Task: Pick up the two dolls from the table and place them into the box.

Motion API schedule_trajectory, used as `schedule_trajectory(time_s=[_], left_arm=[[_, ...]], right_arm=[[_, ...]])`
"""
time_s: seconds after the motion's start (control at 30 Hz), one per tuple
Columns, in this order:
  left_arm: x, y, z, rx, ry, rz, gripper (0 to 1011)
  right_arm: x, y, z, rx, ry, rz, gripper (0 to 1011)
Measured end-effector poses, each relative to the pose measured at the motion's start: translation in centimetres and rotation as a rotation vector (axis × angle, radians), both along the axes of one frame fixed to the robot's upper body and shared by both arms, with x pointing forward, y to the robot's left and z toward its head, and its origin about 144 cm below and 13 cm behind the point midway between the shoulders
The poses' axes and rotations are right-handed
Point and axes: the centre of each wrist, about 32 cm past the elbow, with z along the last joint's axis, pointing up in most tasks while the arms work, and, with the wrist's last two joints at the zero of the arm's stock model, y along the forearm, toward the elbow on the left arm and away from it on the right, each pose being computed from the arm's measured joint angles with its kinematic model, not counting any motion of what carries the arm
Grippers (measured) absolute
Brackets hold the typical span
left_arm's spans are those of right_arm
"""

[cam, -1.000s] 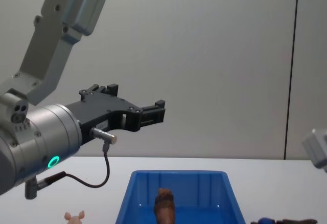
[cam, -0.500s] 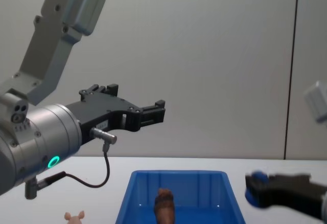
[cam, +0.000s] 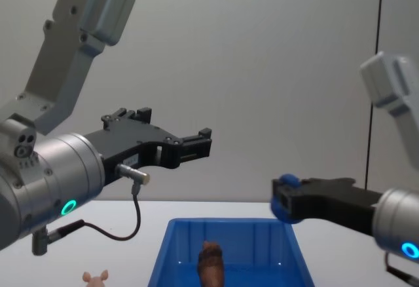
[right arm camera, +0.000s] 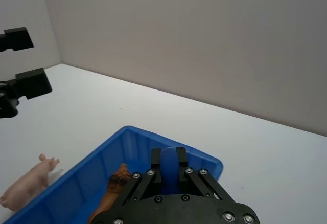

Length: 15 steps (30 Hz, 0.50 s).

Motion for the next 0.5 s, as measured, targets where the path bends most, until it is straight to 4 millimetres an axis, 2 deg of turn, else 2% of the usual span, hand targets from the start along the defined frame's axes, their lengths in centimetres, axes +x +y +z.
schedule_trajectory(time_s=[0.17, 0.3, 0.4, 0.43, 0.5], left_arm=[[0.0, 0.0, 0.0, 0.000, 0.000, 0.000, 1001], [0.0, 0.0, 0.0, 0.000, 0.000, 0.000, 1001], [0.0, 0.0, 0.0, 0.000, 0.000, 0.000, 1001], [0.0, 0.0, 0.0, 0.000, 0.000, 0.000, 1001], [0.0, 0.0, 0.0, 0.000, 0.000, 0.000, 1001]], right_arm=[[0.6, 0.9, -0.3, -0.002, 0.017, 0.039, 187], [1.2, 1.7, -0.8, -0.014, 0.039, 0.063, 317], [1.5, 2.1, -1.2, -0.021, 0.054, 0.072, 373], [1.6, 2.2, -1.3, -0.023, 0.056, 0.073, 441], [1.8, 2.4, -1.6, -0.026, 0.063, 0.076, 503]])
